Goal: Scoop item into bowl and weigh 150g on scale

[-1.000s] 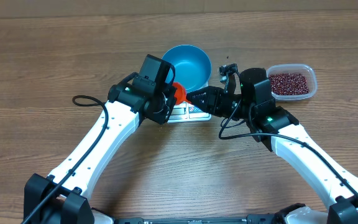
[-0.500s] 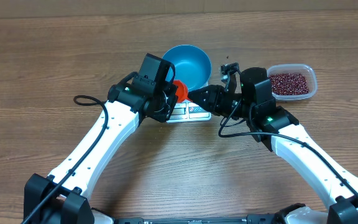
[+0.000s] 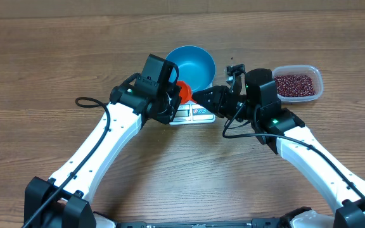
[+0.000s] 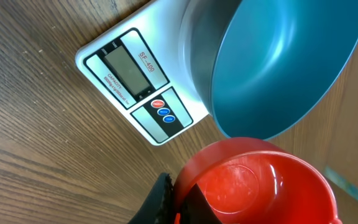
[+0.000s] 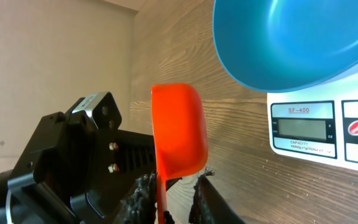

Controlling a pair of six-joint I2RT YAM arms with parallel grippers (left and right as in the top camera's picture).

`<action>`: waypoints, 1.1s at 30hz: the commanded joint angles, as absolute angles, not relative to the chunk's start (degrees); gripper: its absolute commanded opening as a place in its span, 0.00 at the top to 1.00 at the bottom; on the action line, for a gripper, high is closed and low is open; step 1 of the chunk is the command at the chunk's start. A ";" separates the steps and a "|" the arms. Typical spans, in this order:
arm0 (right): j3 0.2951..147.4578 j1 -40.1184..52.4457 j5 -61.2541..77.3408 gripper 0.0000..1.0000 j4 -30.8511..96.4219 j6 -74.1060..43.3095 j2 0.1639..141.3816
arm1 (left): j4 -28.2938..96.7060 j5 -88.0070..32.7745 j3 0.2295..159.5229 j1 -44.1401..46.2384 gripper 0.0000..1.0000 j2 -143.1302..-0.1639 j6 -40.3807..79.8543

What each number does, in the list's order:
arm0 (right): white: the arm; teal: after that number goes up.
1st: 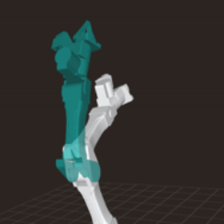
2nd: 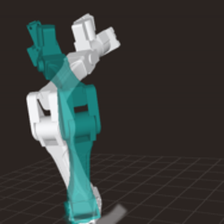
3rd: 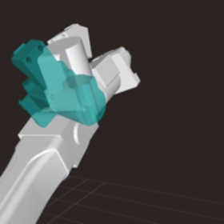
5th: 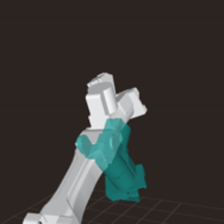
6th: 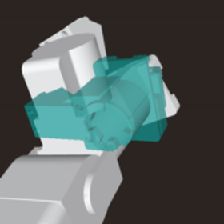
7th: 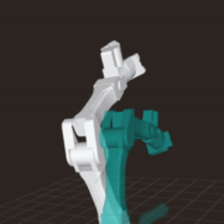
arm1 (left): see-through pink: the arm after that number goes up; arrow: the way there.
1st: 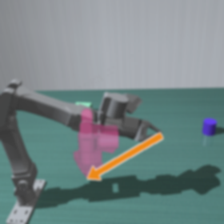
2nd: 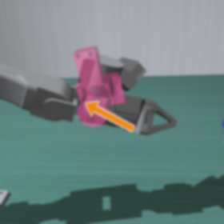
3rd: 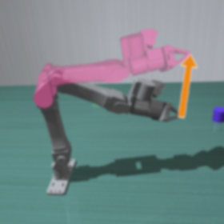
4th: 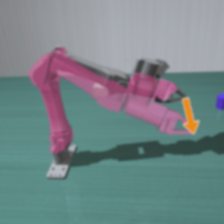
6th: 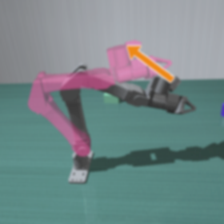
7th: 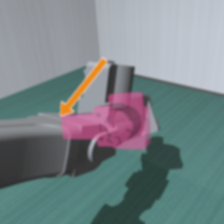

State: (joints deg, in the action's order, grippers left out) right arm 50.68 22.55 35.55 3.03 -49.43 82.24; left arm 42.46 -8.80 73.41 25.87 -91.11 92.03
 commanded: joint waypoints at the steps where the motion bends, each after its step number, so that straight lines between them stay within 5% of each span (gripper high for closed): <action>1: 51.48 22.83 34.94 0.87 2.59 -49.87 82.21 | 42.15 -9.74 73.54 26.30 0.95 -91.39 93.27; 5: 51.48 22.83 34.57 0.96 2.63 -50.85 82.21 | 42.15 -9.72 73.54 26.28 0.90 -91.39 93.27; 9: 51.48 22.81 34.50 0.96 2.63 -50.83 82.21 | 42.17 -9.72 73.54 26.28 0.71 -91.39 93.25; 20: 51.48 21.34 33.06 0.96 4.05 -47.57 82.19 | 42.11 -9.47 73.56 24.43 0.69 -91.37 86.89; 24: 51.51 19.09 34.00 0.96 5.85 -44.21 82.13 | 41.30 -9.63 73.82 21.85 0.69 -91.22 76.16; 33: 51.68 11.33 35.03 0.96 13.54 -36.69 78.19 | 40.45 -22.02 80.84 16.73 0.44 -91.09 32.10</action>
